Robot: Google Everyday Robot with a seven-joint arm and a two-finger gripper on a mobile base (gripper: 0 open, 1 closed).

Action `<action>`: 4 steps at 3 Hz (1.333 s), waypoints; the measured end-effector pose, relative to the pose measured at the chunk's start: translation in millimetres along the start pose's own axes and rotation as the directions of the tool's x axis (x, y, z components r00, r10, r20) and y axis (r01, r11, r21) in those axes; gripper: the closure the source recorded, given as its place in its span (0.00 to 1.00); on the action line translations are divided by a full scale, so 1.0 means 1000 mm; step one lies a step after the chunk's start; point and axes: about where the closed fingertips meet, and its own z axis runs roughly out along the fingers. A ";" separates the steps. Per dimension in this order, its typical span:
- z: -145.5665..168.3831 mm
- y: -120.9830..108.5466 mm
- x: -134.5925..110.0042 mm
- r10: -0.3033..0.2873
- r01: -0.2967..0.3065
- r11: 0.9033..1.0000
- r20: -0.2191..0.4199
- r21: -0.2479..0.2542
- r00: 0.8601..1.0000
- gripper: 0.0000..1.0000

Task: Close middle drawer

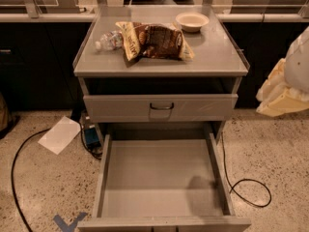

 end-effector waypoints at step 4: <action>0.121 0.059 0.073 0.231 -0.200 0.946 0.096 -0.256 0.968 1.00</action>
Offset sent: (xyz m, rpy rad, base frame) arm -0.0353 -0.0490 -0.1577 0.2593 0.2478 -0.1640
